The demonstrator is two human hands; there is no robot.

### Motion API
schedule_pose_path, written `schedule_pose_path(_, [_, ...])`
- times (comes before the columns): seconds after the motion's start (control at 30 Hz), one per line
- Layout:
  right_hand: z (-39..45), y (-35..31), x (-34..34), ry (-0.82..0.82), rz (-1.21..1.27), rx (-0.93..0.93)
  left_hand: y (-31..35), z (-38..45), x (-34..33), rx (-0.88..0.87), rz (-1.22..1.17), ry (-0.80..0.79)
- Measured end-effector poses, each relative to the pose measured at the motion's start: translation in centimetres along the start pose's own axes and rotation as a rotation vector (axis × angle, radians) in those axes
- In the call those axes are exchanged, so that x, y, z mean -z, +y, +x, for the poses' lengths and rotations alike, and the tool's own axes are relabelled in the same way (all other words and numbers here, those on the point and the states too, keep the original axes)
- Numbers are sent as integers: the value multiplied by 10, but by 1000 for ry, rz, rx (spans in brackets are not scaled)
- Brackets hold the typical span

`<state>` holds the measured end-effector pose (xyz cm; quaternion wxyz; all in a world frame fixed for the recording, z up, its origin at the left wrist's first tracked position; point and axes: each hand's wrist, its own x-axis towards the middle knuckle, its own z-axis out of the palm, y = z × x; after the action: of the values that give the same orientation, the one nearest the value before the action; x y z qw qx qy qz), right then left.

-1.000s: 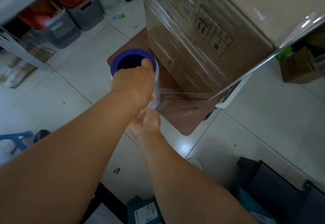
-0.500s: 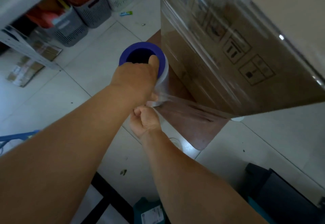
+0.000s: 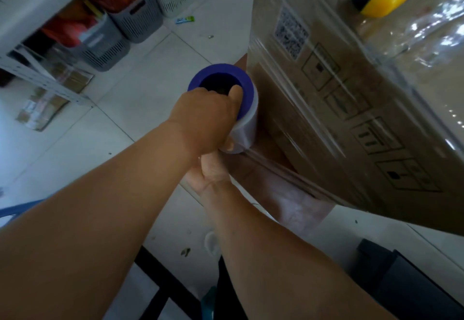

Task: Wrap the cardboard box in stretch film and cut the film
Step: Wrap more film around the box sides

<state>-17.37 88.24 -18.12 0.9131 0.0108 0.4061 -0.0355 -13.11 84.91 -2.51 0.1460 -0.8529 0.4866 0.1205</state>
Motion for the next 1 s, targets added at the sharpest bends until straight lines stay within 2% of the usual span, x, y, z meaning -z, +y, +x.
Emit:
schedule_pose_path(0.13, [-1,-5,-10,157,-192,44,-1,11,10,-47,3,-27])
schedule_pose_path(0.23, [-13,-11,-16,270,-178,105,-13,10,12,-171,-8,-36])
schedule_pose_path(0.33, [-24,-12,-22,305,-183,128,-30,5,8,-302,-25,-62])
schedule_pose_path(0.5, [-38,-12,-34,314,-156,201,-54,-2,2,-434,76,56])
schedule_pose_path(0.6, [-48,-11,-37,301,-230,230,-60,-8,-1,-452,-24,131])
schedule_pose_path(0.73, [-62,-15,-36,302,-358,223,-56,-15,2,-330,-502,71])
schedule_pose_path(0.83, [-71,-17,-36,342,-471,265,-48,-22,-1,-216,-743,215])
schedule_pose_path(0.93, [-85,-14,-41,408,-585,395,-39,-25,-5,137,-1104,474])
schedule_pose_path(1.0, [-95,-12,-49,409,-681,446,-39,-23,-10,420,-1400,532])
